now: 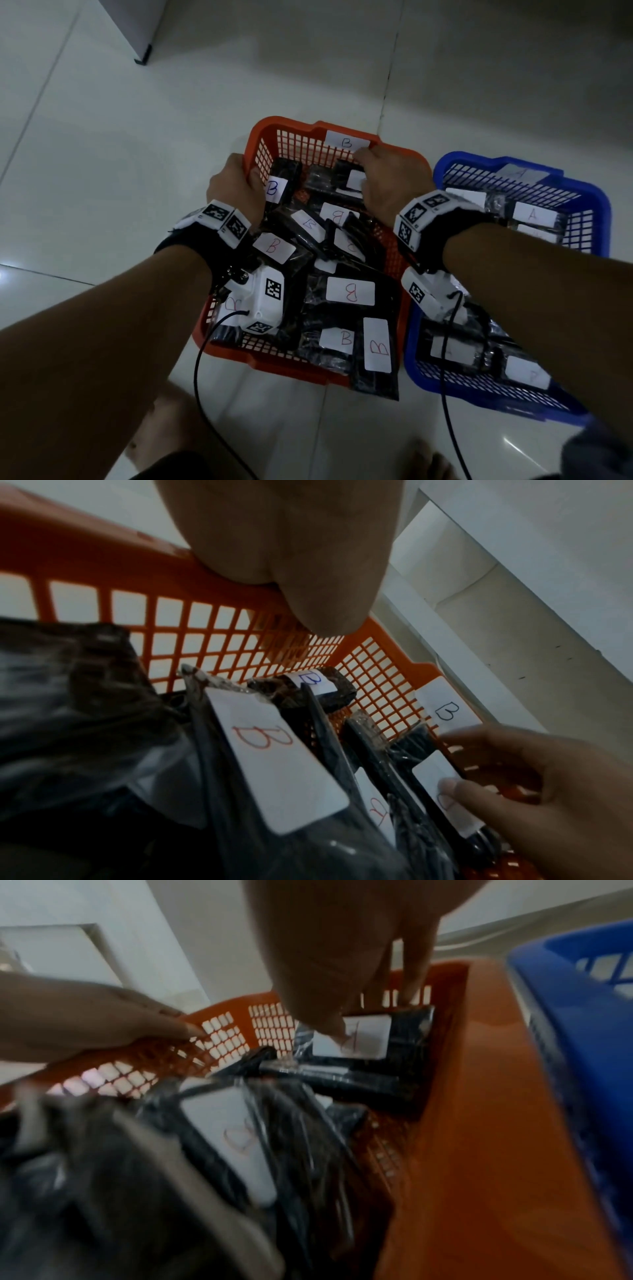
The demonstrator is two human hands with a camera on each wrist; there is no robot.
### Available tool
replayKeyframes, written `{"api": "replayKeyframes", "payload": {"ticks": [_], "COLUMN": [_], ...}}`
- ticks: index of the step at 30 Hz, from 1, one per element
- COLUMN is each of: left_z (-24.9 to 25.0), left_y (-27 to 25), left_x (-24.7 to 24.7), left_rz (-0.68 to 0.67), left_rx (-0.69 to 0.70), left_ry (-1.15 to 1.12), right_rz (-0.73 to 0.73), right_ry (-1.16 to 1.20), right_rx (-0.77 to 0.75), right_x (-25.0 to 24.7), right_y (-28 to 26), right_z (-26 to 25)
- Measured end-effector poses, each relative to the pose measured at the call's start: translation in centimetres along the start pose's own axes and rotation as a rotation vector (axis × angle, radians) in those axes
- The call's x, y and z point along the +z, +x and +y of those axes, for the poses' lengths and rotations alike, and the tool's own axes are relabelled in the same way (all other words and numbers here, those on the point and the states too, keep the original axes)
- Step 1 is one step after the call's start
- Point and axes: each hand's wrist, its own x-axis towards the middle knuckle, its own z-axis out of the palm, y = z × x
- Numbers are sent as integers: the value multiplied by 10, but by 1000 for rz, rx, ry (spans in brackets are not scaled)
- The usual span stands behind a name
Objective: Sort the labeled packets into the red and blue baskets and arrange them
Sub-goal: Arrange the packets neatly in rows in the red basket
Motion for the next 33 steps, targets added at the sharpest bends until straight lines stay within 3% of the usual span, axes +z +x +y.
{"api": "replayKeyframes", "payload": {"ticks": [6, 10, 14, 24, 26, 30, 33], "left_z": [-2, -2, -1, -3, -5, -1, 5], "left_y": [0, 0, -1, 4, 5, 5, 4], "left_x": [3, 5, 3, 4, 6, 6, 1], "left_rz": [19, 34, 34, 25, 24, 10, 150], "left_rx": [10, 16, 8, 12, 11, 41, 230], "left_ry": [-4, 10, 11, -16, -18, -32, 88], "right_rz": [-123, -65, -398, -631, -635, -447, -503], "right_ry": [-86, 75, 140, 189, 221, 402, 351], "right_rx": [41, 15, 61, 87, 97, 137, 125], "right_x": [11, 2, 10, -15, -21, -33, -33], "right_y": [0, -5, -10, -7, -10, -11, -14], "right_z": [-5, -14, -18, -24, -18, -6, -5]}}
